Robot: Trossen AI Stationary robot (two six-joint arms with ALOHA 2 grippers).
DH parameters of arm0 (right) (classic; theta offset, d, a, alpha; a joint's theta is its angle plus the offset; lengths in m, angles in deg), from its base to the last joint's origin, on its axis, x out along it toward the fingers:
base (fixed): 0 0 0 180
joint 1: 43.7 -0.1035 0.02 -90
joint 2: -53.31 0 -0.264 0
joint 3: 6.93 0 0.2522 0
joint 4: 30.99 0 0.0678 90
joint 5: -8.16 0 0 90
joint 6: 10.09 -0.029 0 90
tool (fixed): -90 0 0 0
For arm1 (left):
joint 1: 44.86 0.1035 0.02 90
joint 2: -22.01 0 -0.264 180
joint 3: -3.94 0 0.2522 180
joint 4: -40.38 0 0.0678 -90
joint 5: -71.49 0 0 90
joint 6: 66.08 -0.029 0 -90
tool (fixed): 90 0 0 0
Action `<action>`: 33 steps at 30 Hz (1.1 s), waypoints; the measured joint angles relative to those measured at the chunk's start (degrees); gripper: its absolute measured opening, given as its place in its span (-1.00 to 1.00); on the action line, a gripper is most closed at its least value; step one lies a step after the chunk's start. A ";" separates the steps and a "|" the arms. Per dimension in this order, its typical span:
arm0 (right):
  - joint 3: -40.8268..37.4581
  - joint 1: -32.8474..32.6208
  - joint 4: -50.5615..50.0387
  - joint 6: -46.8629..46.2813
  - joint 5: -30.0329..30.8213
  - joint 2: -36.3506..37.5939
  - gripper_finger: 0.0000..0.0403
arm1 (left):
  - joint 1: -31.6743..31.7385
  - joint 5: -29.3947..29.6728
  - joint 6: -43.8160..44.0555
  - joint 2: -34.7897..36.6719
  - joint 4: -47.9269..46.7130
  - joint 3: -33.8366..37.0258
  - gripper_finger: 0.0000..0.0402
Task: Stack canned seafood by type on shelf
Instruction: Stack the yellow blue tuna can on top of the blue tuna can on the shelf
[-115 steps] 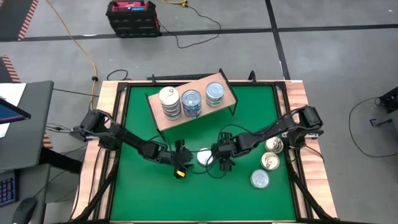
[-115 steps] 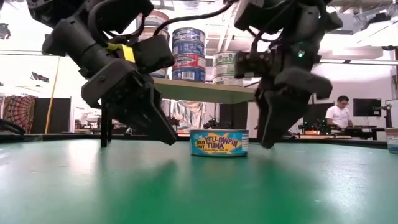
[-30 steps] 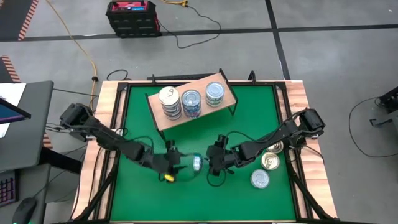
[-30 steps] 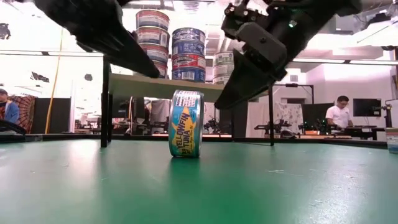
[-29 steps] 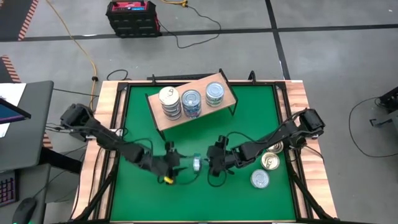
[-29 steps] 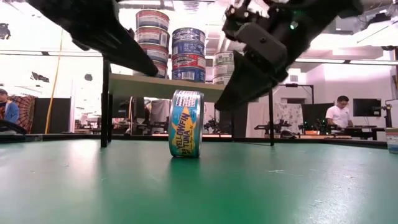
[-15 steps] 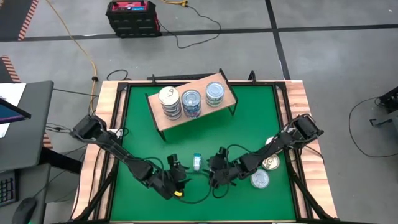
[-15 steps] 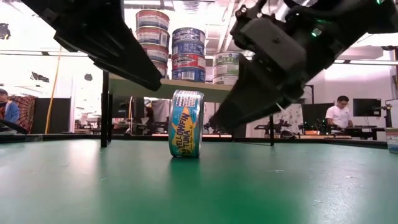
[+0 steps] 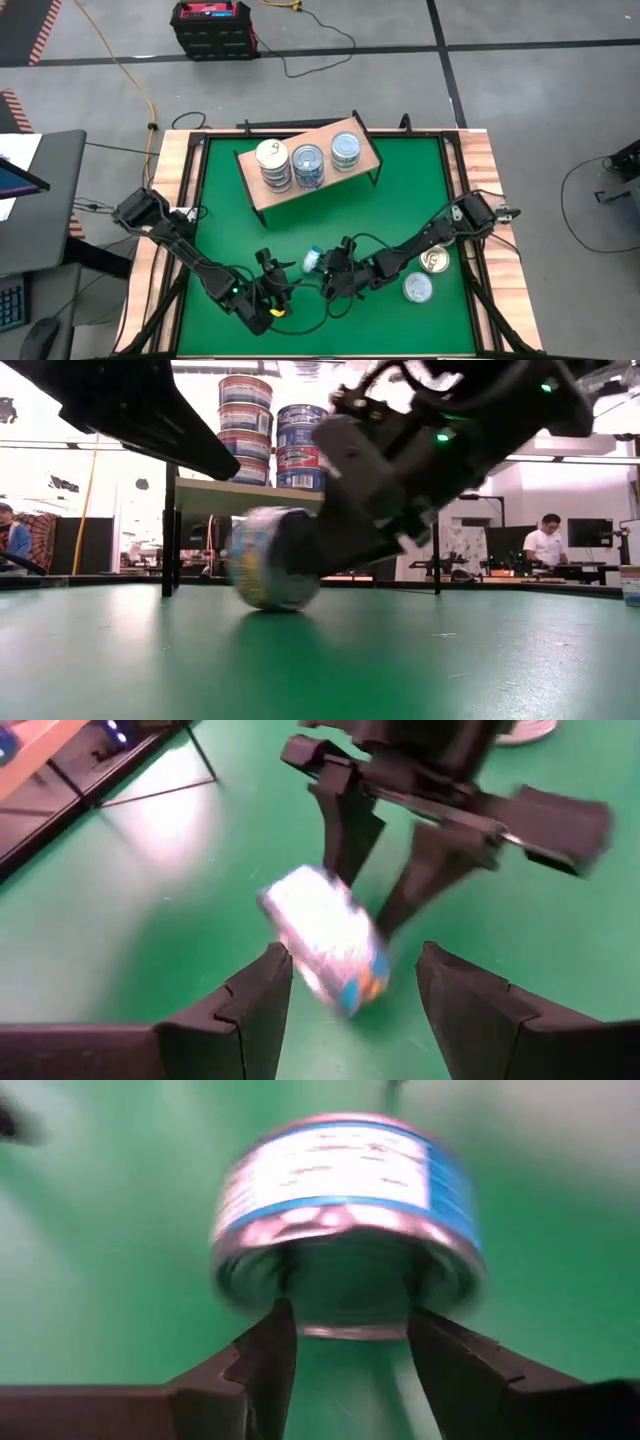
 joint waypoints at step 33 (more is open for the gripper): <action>7.31 -0.83 -29.68 -0.39 3.76 -1.09 0.09 | -1.81 1.79 8.37 0.02 -11.70 -6.91 -0.08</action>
